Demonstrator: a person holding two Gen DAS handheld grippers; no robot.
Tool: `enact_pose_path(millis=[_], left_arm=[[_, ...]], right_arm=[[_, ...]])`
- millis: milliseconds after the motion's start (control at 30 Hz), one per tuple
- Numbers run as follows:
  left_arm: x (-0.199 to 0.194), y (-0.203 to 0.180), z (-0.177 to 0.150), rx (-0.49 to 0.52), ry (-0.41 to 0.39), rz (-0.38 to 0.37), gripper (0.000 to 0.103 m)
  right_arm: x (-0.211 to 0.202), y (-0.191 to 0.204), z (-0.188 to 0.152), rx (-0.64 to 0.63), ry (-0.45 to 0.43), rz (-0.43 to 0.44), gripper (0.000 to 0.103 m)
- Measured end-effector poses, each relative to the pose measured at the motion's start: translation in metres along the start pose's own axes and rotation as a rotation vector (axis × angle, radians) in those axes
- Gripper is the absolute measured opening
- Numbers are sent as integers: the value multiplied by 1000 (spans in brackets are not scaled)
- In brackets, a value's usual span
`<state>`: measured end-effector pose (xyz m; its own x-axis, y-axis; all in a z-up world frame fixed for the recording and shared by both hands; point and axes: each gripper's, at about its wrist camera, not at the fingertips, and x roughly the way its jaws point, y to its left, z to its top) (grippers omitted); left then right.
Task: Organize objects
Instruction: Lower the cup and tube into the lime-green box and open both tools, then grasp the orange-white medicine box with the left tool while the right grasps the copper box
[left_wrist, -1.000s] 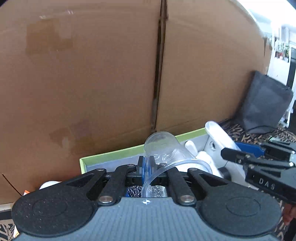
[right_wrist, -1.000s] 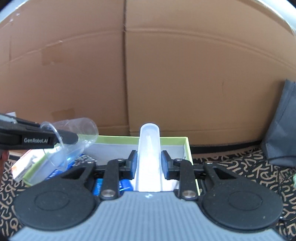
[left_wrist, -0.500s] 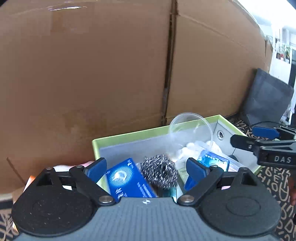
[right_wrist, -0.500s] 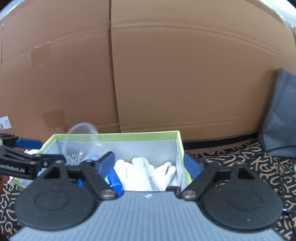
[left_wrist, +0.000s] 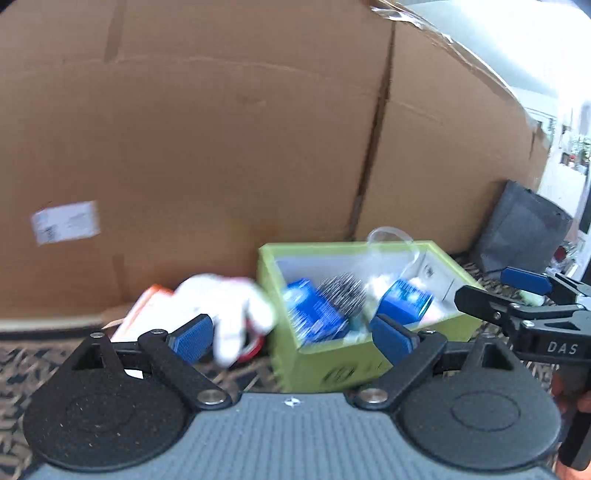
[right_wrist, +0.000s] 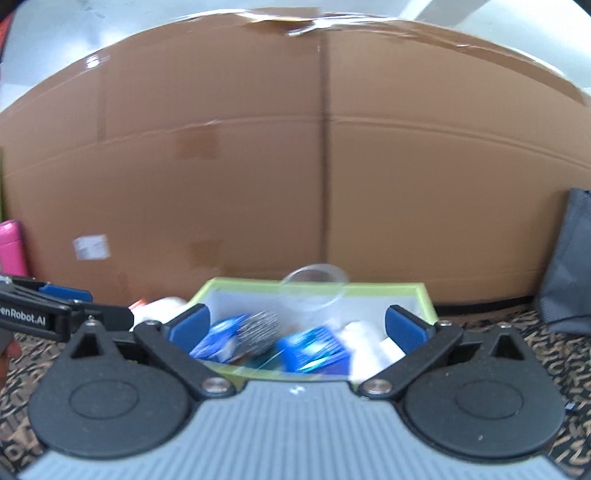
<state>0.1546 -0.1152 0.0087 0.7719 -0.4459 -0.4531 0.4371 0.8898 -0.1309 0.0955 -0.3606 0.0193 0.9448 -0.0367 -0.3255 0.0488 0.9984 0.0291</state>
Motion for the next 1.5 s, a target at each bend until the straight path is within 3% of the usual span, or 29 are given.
enact_pose_path(millis=[267, 467, 700, 900, 933, 967, 1067, 1167, 1367, 1500], left_arm=[[-28, 59, -55, -62, 88, 163, 97], [-15, 104, -61, -131, 88, 212, 97], [57, 114, -37, -41, 58, 167, 97], [110, 106, -33, 111, 147, 249, 97], [115, 107, -34, 137, 165, 248, 85], [117, 111, -36, 137, 188, 239, 80], [99, 133, -40, 21, 182, 215, 75], [68, 151, -48, -30, 189, 230, 75], [11, 180, -67, -56, 191, 332, 75], [2, 196, -68, -75, 181, 366, 75]], right_arm=[[-6, 72, -46, -10, 125, 161, 103], [7, 119, -65, 10, 187, 250, 103], [13, 144, -68, -15, 210, 239, 103], [20, 148, -64, -37, 220, 224, 103], [23, 150, -62, -45, 220, 224, 102], [25, 153, -60, -51, 214, 226, 101], [33, 162, -55, -74, 206, 241, 94], [48, 172, -52, -104, 212, 246, 84], [90, 198, -49, -154, 241, 279, 70], [130, 216, -42, -166, 234, 294, 68]])
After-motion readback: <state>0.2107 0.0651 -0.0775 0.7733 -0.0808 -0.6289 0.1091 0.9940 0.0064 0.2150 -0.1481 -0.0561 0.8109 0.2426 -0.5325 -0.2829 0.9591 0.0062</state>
